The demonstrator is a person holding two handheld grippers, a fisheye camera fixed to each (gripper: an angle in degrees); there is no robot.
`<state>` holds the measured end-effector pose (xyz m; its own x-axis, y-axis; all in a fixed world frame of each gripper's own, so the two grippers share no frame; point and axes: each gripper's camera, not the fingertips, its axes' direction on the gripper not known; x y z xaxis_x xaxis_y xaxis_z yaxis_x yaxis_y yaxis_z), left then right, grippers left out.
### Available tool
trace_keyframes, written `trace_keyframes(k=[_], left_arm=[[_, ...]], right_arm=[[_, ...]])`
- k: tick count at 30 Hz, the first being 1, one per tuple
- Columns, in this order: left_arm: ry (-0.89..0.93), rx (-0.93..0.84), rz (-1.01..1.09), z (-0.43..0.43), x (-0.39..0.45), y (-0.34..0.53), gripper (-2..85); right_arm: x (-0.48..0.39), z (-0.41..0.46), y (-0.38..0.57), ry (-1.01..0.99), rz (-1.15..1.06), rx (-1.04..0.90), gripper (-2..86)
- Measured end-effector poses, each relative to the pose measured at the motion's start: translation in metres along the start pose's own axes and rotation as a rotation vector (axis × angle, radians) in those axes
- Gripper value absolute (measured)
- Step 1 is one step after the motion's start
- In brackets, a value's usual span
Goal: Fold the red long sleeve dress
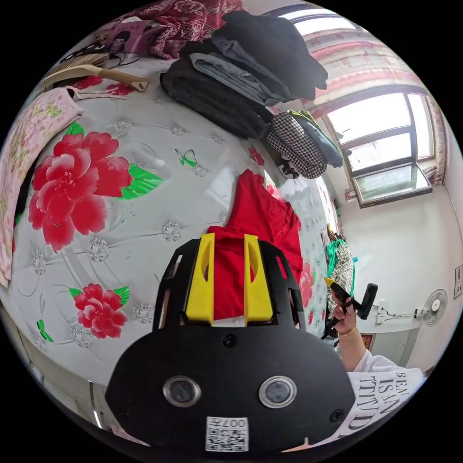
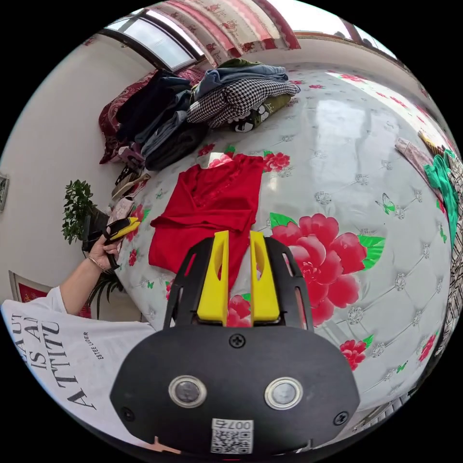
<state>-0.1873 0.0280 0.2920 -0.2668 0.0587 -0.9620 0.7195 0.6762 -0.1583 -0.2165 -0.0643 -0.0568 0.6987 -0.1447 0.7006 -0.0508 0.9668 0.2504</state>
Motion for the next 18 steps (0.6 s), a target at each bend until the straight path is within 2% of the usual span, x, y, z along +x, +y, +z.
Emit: trace_keyframes(k=[5, 12, 14, 18], left_arm=[[-0.132, -0.092, 0.132, 0.006, 0.0, 0.046, 8.9], [-0.159, -0.254, 0.266, 0.043, 0.02, 0.08, 8.4], [-0.26, -0.306, 0.334, 0.06, 0.033, 0.073, 5.0], [-0.248, -0.376, 0.425, 0.059, 0.045, 0.059, 0.5]], right_arm=[[0.004, 0.03, 0.053, -0.043, -0.004, -0.099, 2.2], [-0.018, 0.08, 0.055, -0.048, -0.088, -0.237, 2.0], [-0.03, 0.09, 0.047, 0.007, -0.145, -0.275, 1.3], [-0.037, 0.049, 0.043, -0.076, -0.157, -0.213, 0.2]])
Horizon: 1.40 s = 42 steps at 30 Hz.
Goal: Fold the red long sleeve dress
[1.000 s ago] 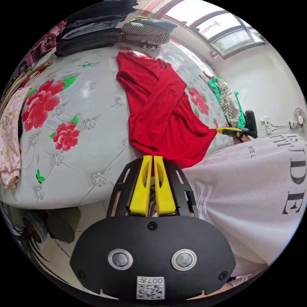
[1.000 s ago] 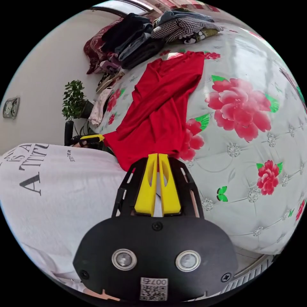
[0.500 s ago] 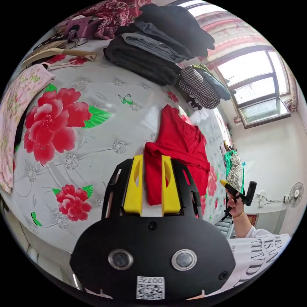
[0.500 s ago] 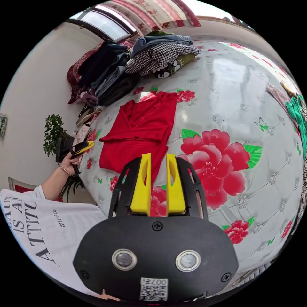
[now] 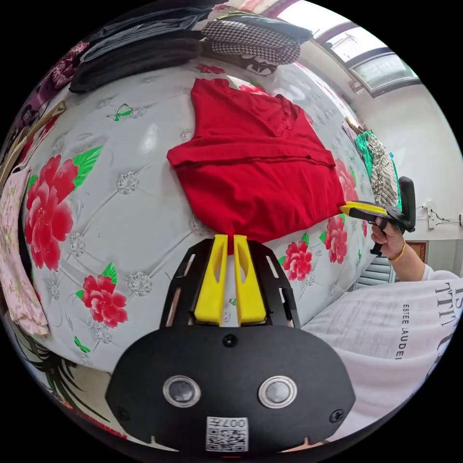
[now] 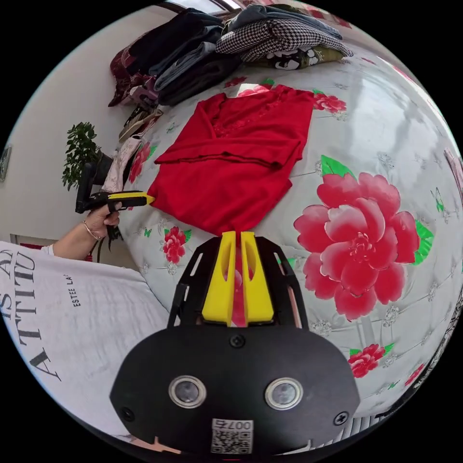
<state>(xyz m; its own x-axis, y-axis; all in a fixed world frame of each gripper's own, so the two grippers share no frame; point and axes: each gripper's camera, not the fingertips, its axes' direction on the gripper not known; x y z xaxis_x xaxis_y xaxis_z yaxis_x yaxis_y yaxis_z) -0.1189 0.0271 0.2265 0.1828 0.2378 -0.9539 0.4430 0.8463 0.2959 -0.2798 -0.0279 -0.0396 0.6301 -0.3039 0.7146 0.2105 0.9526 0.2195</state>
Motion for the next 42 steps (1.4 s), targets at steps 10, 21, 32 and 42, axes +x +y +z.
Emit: trace_keyframes(k=[10, 21, 32, 42], left_arm=[[0.259, 0.074, 0.015, -0.087, -0.001, 0.077, -0.5], [0.292, 0.093, 0.065, -0.127, 0.012, 0.118, -0.4], [0.245, 0.269, -0.171, -0.088, -0.05, -0.042, 9.2], [0.296, 0.178, -0.325, -0.058, -0.09, 0.056, 12.0]], right_arm=[[-0.048, -0.097, 0.108, -0.093, 0.014, 0.126, -0.3], [-0.065, -0.134, 0.153, -0.161, 0.015, 0.151, -0.2], [0.034, -0.108, 0.0, 0.061, 0.134, 0.268, 2.9], [0.113, -0.033, 0.108, -0.216, 0.469, 0.186, 8.9]])
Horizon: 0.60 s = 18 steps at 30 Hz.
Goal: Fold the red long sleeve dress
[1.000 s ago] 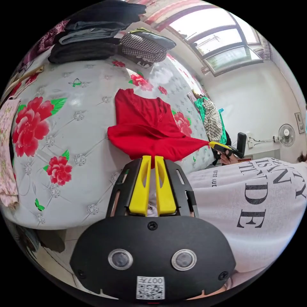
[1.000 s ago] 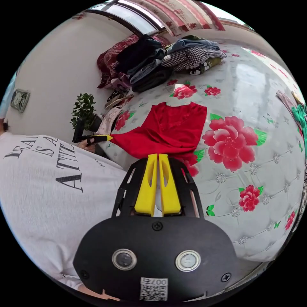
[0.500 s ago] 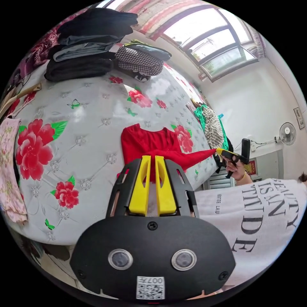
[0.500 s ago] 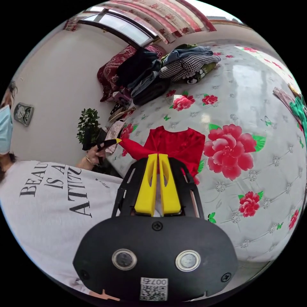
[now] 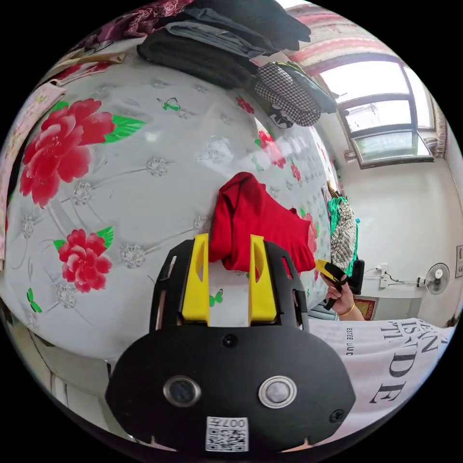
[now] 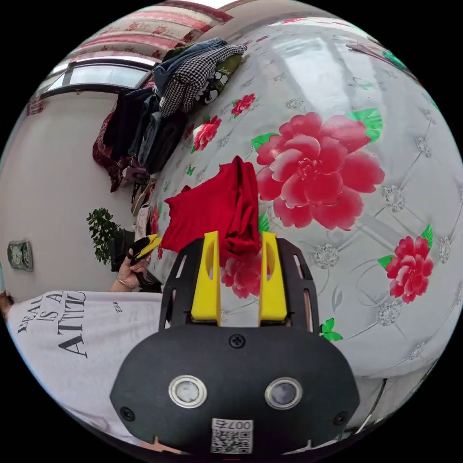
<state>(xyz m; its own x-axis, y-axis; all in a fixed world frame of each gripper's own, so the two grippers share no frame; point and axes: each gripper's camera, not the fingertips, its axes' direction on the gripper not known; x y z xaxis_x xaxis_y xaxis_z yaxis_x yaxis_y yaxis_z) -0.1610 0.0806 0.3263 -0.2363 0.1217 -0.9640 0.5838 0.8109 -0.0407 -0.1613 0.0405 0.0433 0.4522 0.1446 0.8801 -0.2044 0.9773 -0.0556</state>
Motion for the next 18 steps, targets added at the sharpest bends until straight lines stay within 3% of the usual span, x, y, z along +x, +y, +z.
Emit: trace_keyframes(k=[6, 12, 18], left_arm=[[0.162, -0.014, -0.164, 0.024, -0.036, 0.019, 13.2], [0.184, -0.012, -0.129, 0.036, -0.029, -0.014, 4.1], [0.295, 0.172, -0.079, -0.014, -0.017, 0.001, 1.7]], right_arm=[[0.015, 0.029, -0.005, -0.103, 0.053, -0.061, 9.6], [-0.022, 0.043, -0.044, 0.017, -0.079, -0.135, 7.2], [-0.094, 0.026, -0.072, 0.001, -0.273, -0.142, 5.3]])
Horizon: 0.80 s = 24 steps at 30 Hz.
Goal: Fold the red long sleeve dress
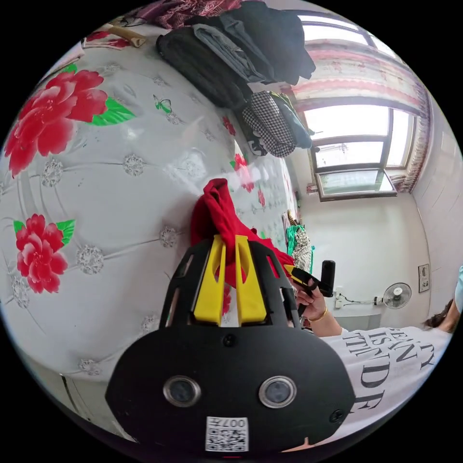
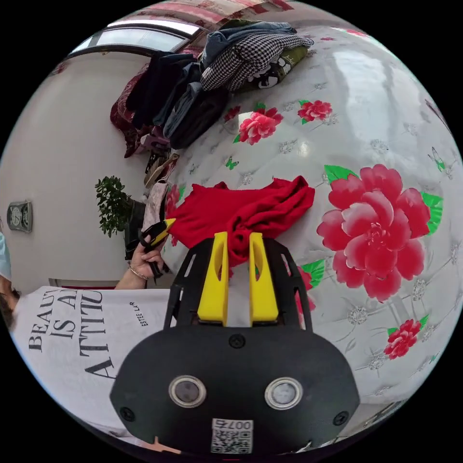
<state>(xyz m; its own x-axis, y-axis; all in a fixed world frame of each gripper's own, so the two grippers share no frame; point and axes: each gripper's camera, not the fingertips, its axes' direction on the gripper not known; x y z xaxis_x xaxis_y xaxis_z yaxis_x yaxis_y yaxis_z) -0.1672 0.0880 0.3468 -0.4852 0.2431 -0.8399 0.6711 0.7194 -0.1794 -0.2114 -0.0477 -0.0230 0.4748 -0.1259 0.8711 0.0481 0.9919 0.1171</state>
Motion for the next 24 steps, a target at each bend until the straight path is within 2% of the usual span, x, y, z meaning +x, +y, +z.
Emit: trace_keyframes(k=[6, 9, 11, 14, 16, 19, 24], left_arm=[[0.028, 0.298, -0.032, -0.109, -0.012, 0.013, 1.1], [-0.007, 0.517, -0.008, -0.188, -0.012, 0.024, 1.3], [-0.096, 0.708, 0.05, -0.249, 0.002, 0.046, 1.6], [-0.232, 0.898, 0.085, -0.293, 0.011, 0.077, 2.7], [-0.316, 0.938, 0.013, -0.296, -0.001, 0.088, 4.6], [-0.456, 0.926, -0.137, -0.276, -0.038, 0.106, 9.8], [-0.501, 0.735, -0.331, -0.204, -0.088, 0.151, 11.2]], right_arm=[[-0.126, 0.035, -0.116, -0.121, -0.301, -0.063, 4.9], [-0.23, 0.071, -0.173, -0.169, -0.513, -0.086, 4.9], [-0.316, 0.103, -0.203, -0.214, -0.673, -0.078, 5.1], [-0.399, 0.158, -0.231, -0.26, -0.74, -0.065, 5.4], [-0.433, 0.198, -0.24, -0.24, -0.738, -0.056, 5.8], [-0.444, 0.262, -0.236, -0.074, -0.702, -0.064, 6.4], [-0.349, 0.317, -0.171, 0.064, -0.633, -0.277, 6.2]])
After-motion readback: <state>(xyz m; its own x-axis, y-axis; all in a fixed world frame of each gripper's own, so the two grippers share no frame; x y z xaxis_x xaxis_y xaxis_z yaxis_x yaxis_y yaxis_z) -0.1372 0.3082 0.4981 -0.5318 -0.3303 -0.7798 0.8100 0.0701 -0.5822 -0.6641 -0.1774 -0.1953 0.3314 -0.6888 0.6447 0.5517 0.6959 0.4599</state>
